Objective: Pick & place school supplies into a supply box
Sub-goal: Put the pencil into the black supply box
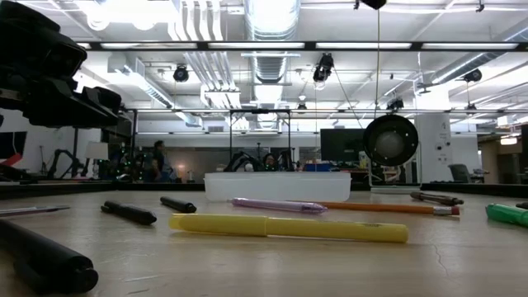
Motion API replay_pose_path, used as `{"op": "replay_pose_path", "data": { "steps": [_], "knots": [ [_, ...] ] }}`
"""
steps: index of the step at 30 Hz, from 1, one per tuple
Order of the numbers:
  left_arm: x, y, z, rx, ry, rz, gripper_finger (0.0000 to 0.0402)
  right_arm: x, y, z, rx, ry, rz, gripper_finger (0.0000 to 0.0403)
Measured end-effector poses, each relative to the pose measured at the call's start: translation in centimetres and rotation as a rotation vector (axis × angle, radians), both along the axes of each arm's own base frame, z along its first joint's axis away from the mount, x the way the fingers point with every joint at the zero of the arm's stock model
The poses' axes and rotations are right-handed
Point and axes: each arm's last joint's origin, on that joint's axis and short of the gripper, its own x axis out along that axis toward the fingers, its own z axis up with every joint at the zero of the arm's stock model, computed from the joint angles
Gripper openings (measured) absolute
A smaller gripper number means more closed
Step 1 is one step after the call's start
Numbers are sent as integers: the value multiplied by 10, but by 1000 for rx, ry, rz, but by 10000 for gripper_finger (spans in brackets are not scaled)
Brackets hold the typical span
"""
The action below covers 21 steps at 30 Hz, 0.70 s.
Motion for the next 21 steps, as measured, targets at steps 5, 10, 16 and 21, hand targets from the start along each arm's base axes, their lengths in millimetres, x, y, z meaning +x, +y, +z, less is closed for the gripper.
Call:
{"op": "replay_pose_path", "data": {
  "steps": [5, 10, 16, 21],
  "knots": [
    [0, 0, 0, 0, 0, 0, 54, 15, 2, -16, 2, 75, 8, 68],
    [0, 0, 0, 0, 0, 0, 54, 27, 5, -37, 42, 205, 57, 68],
    [0, 0, 0, 0, 0, 0, 54, 37, 13, -62, 190, 374, 189, 68],
    [0, 0, 0, 0, -1, 0, 54, 44, 17, -83, 233, 507, 211, 68]
  ]
}}
